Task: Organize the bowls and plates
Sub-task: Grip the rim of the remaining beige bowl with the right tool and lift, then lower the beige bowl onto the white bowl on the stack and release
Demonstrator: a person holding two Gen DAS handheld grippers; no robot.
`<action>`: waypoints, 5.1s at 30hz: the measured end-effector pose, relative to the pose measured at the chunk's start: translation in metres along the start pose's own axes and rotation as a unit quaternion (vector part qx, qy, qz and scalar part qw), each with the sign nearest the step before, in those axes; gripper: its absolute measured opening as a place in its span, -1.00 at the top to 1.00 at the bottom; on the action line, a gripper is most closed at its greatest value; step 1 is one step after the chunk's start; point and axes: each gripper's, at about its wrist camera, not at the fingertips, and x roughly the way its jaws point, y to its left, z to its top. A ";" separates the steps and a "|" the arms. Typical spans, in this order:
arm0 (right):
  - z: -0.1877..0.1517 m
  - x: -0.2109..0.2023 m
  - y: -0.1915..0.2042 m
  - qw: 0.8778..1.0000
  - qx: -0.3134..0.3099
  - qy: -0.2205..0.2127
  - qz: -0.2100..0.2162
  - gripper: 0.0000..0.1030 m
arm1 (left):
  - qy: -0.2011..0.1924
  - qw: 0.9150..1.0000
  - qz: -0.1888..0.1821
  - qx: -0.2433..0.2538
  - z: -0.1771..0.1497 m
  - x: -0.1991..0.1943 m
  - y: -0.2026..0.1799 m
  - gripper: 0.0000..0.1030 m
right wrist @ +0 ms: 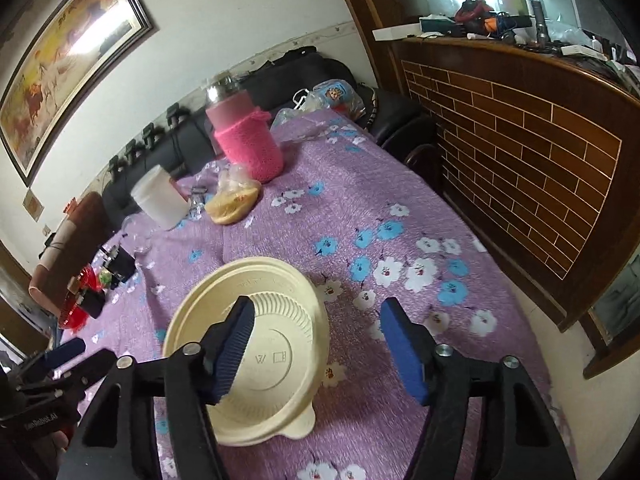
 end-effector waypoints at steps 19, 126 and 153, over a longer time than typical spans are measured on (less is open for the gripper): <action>-0.017 0.034 -0.001 0.999 -0.022 0.043 0.001 0.05 | 0.060 0.997 -0.043 0.008 0.009 0.072 -0.031 0.30; -0.250 -0.046 0.511 0.880 -0.442 -0.023 0.174 -0.69 | -0.106 0.902 0.167 -0.385 -0.250 -0.221 0.410 -0.27; -0.223 -0.089 0.416 0.942 -0.275 -0.022 0.193 -0.78 | -0.142 0.906 0.289 -0.274 -0.238 -0.234 0.332 -0.96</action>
